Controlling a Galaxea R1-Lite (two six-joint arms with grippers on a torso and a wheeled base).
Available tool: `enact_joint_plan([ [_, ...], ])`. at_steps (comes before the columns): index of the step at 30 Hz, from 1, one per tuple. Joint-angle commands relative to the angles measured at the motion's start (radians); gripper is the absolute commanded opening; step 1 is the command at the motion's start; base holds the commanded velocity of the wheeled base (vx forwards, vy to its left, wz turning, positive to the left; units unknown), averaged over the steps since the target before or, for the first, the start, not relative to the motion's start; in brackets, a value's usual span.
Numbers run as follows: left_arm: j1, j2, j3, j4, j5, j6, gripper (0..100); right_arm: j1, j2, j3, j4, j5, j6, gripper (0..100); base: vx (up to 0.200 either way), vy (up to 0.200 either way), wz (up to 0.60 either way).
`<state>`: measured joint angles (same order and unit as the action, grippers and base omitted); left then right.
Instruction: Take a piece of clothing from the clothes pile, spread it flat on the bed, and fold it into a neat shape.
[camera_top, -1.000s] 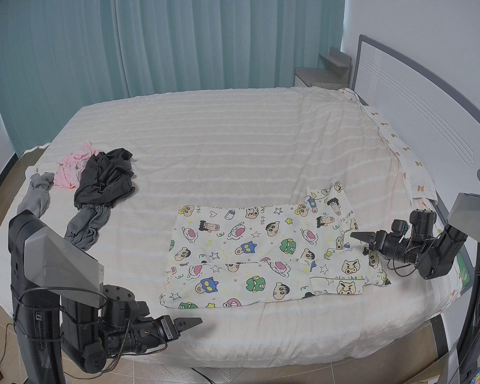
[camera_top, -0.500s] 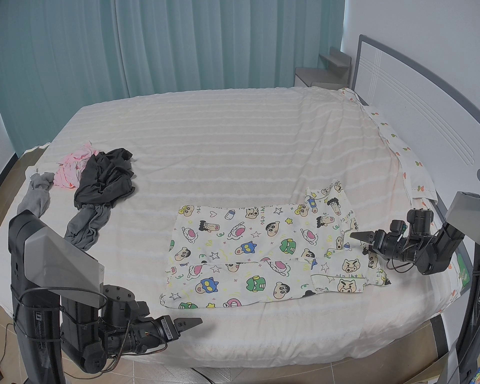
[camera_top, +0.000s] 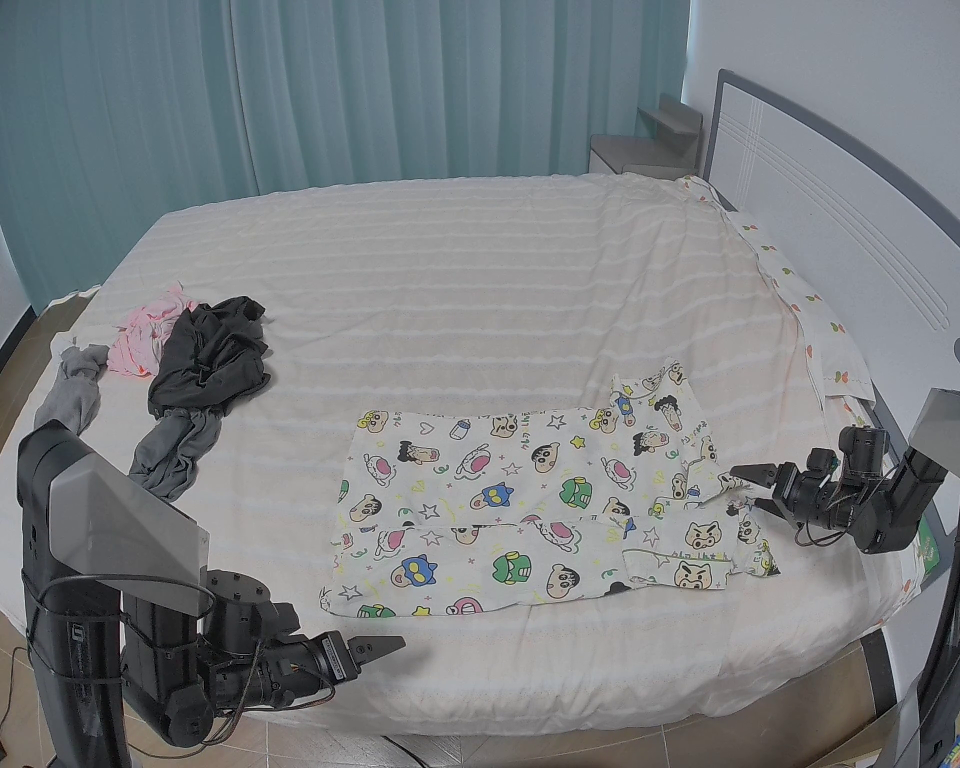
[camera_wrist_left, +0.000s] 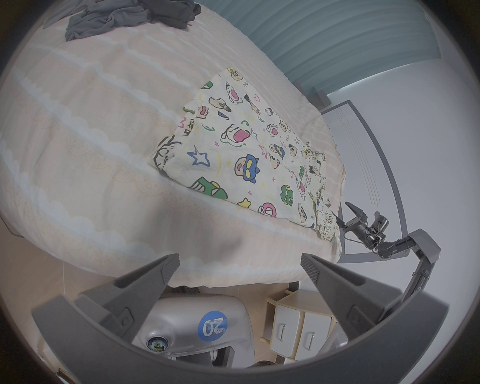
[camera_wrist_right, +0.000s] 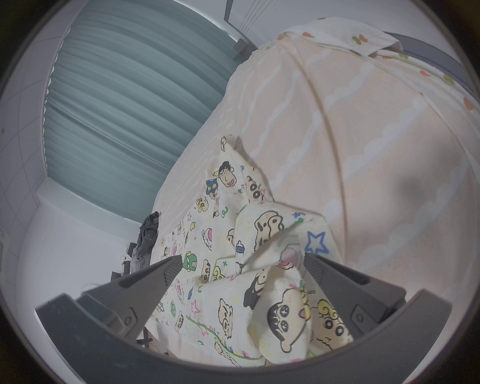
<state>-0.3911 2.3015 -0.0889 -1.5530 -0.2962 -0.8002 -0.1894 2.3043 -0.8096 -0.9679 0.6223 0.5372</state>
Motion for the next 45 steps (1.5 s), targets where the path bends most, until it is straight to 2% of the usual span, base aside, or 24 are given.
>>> enact_joint_plan([
  [1, 0.0, 0.001, -0.002, -0.006, 0.0, -0.001, 100, -0.03, -0.043, 0.013, -0.005, 0.0, 0.018, 100, 0.0, 0.0, 0.0],
  [8, 0.0, 0.001, -0.002, -0.006, -0.001, -0.001, 100, -0.013, -0.161, 0.122, -0.005, 0.002, 0.032, 100, 0.0, 0.0, 0.0],
  [9, 0.0, 0.001, -0.002, -0.006, -0.001, -0.001, 100, 0.054, -0.209, 0.194, -0.009, 0.005, 0.033, 100, 0.0, 0.0, 0.0],
  [13, 0.0, 0.001, 0.0, -0.006, 0.0, -0.001, 100, 0.146, -0.221, 0.253, -0.014, 0.0, 0.032, 100, 0.0, 0.0, 0.0],
  [21, 0.0, 0.003, -0.002, -0.006, 0.0, -0.002, 100, 0.257, -0.14, 0.245, -0.014, -0.006, 0.032, 100, 0.0, 0.0, 0.0],
  [26, 0.0, 0.003, -0.003, -0.006, 0.0, -0.005, 100, 0.26, -0.085, 0.234, -0.015, -0.006, 0.033, 100, 0.0, 0.0, 0.0],
  [39, 0.001, 0.003, -0.003, -0.006, 0.0, -0.005, 100, 0.176, -0.043, 0.217, -0.012, -0.029, 0.032, 100, 0.0, 0.0, 0.0],
  [42, 0.0, 0.003, -0.005, -0.006, 0.0, -0.005, 100, 0.18, -0.091, 0.239, -0.012, -0.027, 0.033, 100, 0.0, 0.0, 0.0],
  [45, 0.001, 0.003, -0.003, -0.006, 0.0, -0.004, 100, 0.228, -0.195, 0.309, -0.014, -0.023, 0.033, 100, 0.0, 0.0, 0.0],
])
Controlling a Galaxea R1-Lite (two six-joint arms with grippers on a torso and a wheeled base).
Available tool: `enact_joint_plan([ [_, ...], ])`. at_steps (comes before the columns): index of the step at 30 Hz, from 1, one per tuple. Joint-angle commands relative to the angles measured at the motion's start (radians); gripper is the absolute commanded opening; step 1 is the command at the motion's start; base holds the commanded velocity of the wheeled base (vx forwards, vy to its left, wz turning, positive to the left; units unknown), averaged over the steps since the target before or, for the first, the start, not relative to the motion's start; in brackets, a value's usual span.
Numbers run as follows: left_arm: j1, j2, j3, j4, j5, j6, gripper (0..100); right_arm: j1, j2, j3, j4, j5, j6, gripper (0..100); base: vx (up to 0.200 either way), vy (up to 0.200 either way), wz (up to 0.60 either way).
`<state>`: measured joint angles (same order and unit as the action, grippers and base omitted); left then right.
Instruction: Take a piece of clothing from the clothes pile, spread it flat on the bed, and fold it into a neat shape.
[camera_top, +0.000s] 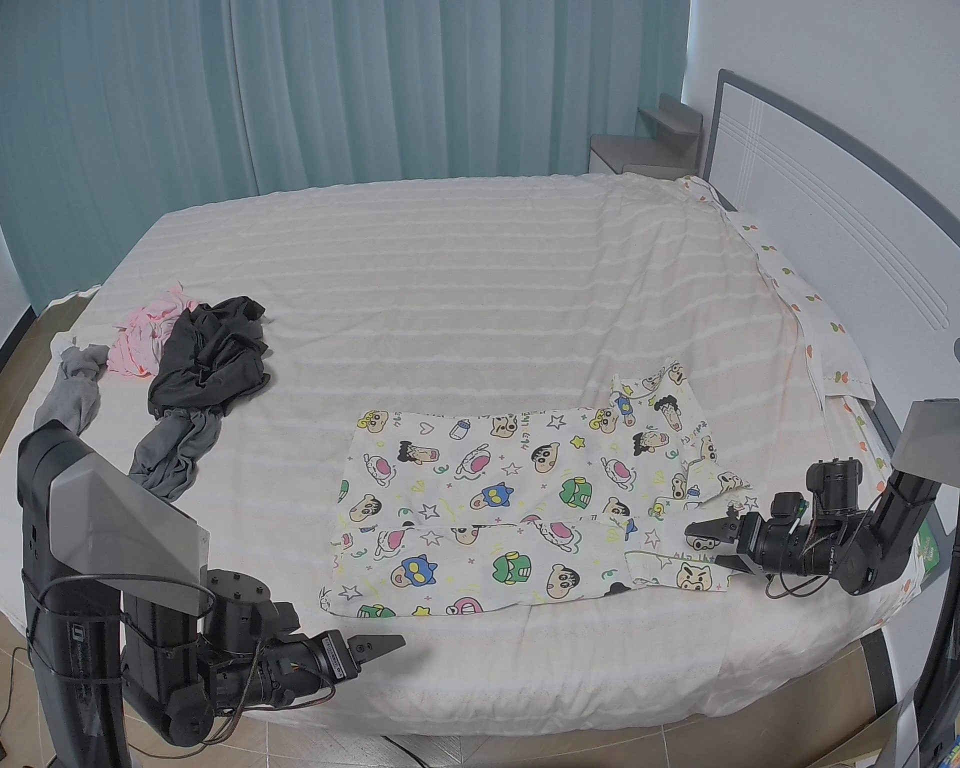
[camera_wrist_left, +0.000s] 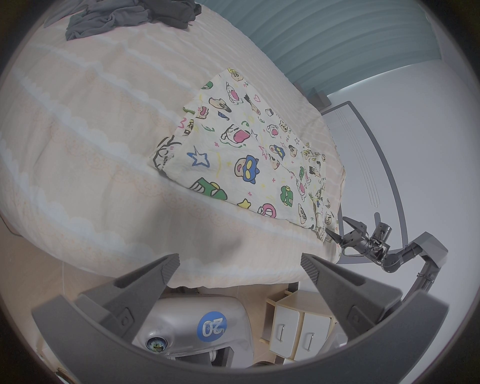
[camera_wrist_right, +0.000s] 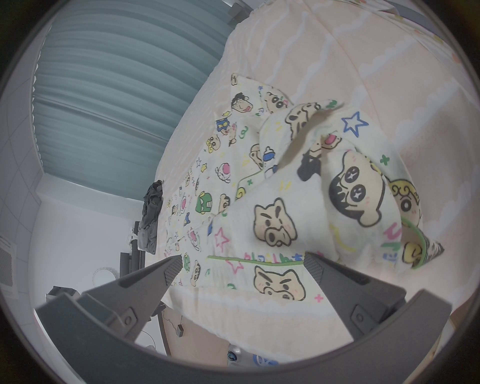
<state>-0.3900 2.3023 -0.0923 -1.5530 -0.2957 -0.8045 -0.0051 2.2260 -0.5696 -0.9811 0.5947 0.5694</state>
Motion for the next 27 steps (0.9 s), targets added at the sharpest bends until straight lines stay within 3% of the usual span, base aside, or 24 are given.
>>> enact_joint_plan([
  [1, 0.0, 0.002, -0.001, -0.006, 0.0, 0.001, 100, 0.073, -0.146, 0.099, -0.001, 0.005, 0.003, 100, 0.0, 0.0, 0.0],
  [3, -0.001, 0.002, -0.001, -0.006, 0.0, 0.001, 100, 0.091, -0.158, 0.116, -0.001, 0.007, 0.003, 100, 0.0, 0.0, 0.0],
  [6, -0.001, 0.005, -0.001, -0.006, 0.0, 0.004, 100, 0.205, -0.155, 0.146, -0.002, -0.007, 0.017, 100, 0.0, 0.0, 0.0],
  [8, -0.001, 0.005, -0.001, -0.006, 0.0, 0.004, 100, 0.217, -0.152, 0.145, -0.002, -0.01, 0.027, 100, 0.0, 0.0, 0.0],
  [9, -0.001, 0.005, -0.001, -0.006, 0.0, 0.004, 100, 0.287, -0.135, 0.119, -0.005, -0.067, 0.156, 100, 0.0, 0.0, 0.0],
  [11, -0.001, 0.005, -0.001, -0.006, 0.0, 0.004, 100, 0.315, -0.132, 0.091, -0.008, -0.113, 0.224, 100, 0.0, 0.0, 0.0],
  [12, -0.001, 0.005, -0.001, -0.006, 0.0, 0.004, 100, 0.327, -0.106, 0.059, -0.011, -0.171, 0.285, 100, 0.0, 0.0, 0.0],
  [21, -0.001, 0.006, -0.003, -0.006, 0.001, 0.005, 100, 0.343, -0.043, 0.011, -0.008, -0.2, 0.3, 100, 0.0, 0.0, 0.0],
  [27, -0.001, 0.006, -0.003, -0.006, 0.001, 0.005, 100, 0.363, 0.006, -0.009, -0.018, -0.256, 0.303, 100, 0.0, 0.0, 0.0],
])
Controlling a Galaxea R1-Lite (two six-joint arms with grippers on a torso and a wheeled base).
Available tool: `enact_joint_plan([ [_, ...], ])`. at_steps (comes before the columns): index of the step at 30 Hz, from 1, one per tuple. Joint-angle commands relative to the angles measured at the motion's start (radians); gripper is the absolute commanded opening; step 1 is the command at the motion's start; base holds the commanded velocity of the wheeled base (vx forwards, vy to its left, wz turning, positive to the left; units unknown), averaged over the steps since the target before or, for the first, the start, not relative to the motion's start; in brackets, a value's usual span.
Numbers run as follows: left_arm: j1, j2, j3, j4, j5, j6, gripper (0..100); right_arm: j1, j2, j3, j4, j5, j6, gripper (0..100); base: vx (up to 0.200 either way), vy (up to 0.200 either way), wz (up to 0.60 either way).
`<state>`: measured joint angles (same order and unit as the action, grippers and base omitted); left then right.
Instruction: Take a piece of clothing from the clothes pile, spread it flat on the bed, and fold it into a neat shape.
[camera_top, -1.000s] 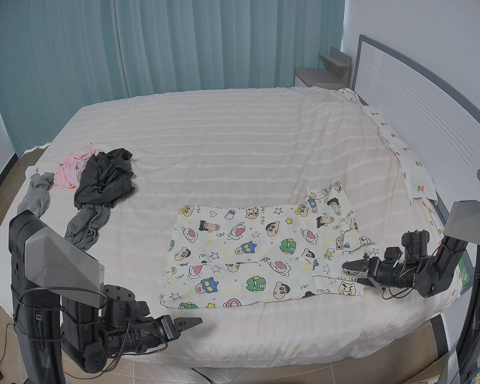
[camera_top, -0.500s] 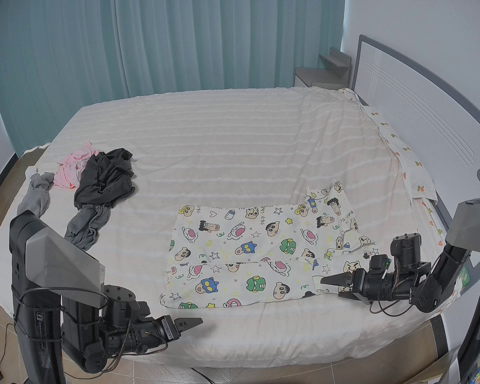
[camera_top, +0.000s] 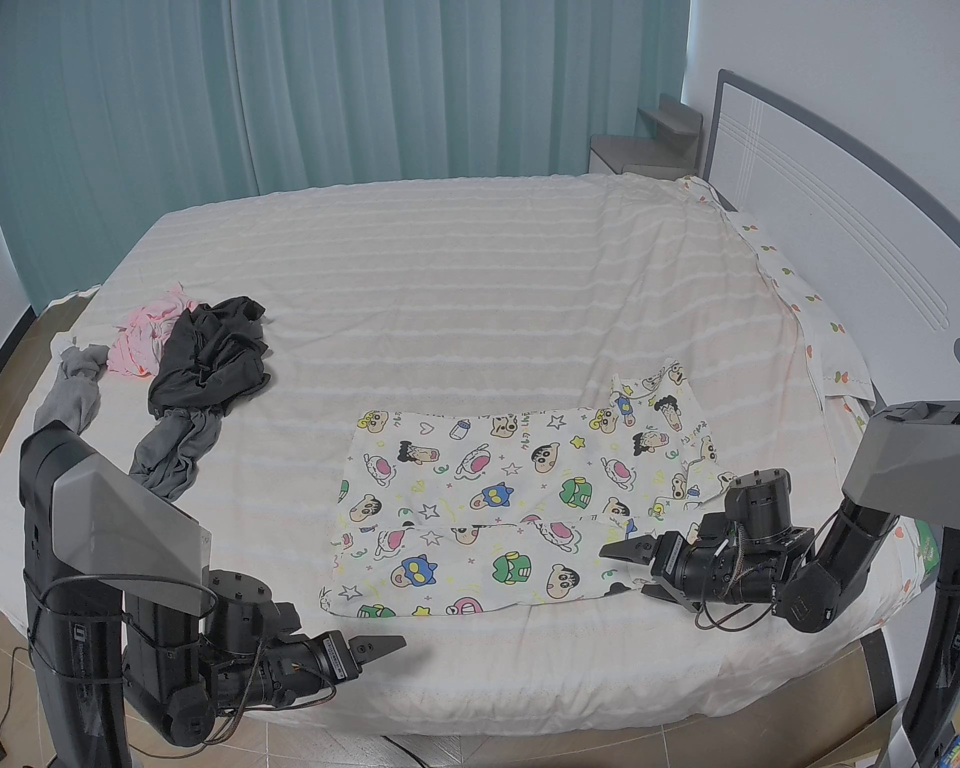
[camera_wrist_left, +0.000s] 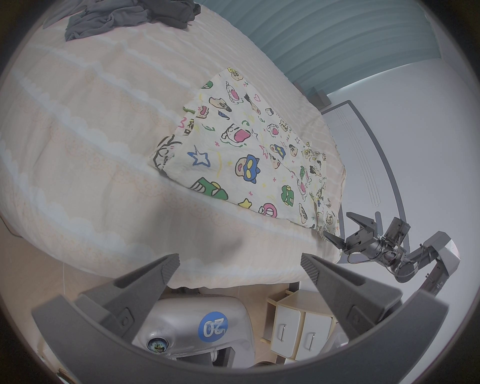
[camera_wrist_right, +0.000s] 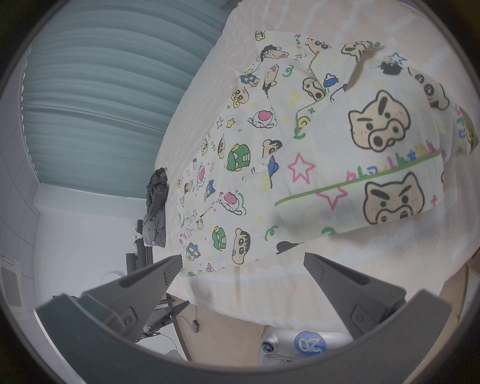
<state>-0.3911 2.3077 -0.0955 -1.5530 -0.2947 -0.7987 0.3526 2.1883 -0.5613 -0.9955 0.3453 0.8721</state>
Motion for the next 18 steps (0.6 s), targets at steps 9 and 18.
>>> enact_joint_plan([
  [9, 0.0, 0.001, 0.0, -0.006, 0.0, 0.0, 100, -0.006, 0.085, -0.058, -0.003, -0.034, 0.002, 100, 0.0, 0.0, 0.0],
  [18, 0.0, 0.001, 0.0, -0.006, 0.0, 0.0, 100, -0.007, 0.09, -0.065, -0.005, -0.049, 0.002, 100, 0.0, 0.0, 0.0],
])
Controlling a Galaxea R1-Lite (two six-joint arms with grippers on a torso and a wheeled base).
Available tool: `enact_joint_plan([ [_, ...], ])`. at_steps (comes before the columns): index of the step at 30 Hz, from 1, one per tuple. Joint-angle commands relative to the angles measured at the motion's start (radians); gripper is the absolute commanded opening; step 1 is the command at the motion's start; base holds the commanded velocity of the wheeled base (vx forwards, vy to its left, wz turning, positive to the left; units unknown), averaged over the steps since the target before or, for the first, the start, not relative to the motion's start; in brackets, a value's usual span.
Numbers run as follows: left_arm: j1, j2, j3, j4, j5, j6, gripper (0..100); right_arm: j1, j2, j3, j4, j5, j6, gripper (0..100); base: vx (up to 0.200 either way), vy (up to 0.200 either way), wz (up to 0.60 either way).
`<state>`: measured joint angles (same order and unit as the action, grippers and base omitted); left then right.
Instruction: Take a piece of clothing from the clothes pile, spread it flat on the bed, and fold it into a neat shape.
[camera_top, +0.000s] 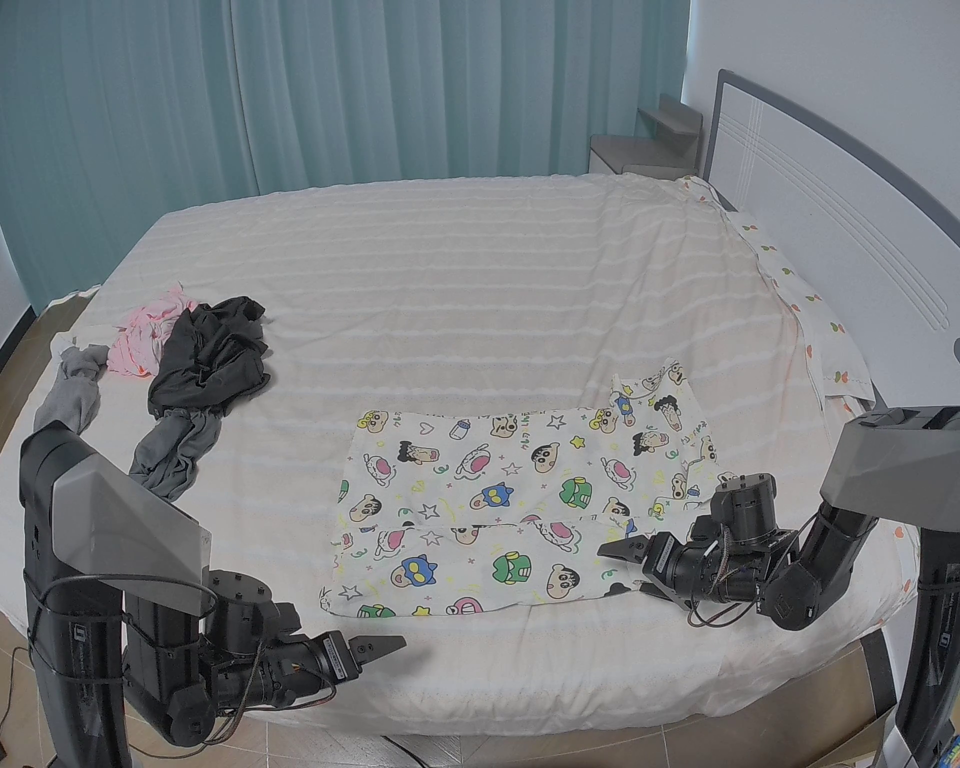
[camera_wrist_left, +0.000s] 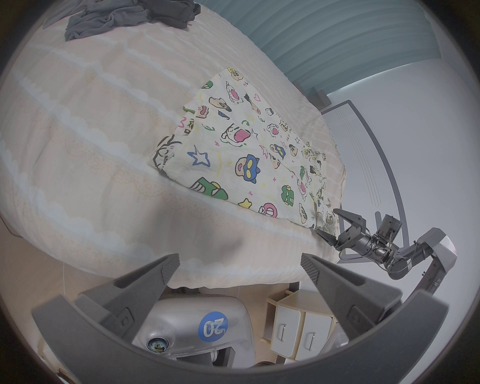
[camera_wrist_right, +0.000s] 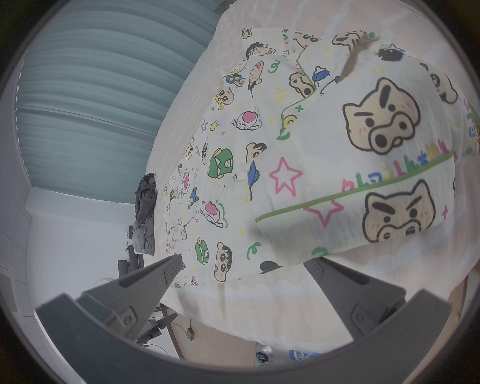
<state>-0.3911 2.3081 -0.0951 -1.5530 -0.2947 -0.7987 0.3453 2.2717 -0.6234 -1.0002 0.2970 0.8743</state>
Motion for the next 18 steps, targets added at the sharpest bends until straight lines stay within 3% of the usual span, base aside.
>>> enact_joint_plan([
  [1, 0.0, 0.001, 0.0, -0.006, 0.0, 0.0, 100, 0.0, 0.006, -0.002, 0.0, -0.001, 0.0, 0, 0.0, 0.0, 0.0],
  [18, 0.0, 0.001, 0.0, -0.006, 0.0, 0.0, 100, -0.005, -0.006, 0.03, 0.005, -0.013, -0.001, 0, 0.0, 0.0, 0.0],
])
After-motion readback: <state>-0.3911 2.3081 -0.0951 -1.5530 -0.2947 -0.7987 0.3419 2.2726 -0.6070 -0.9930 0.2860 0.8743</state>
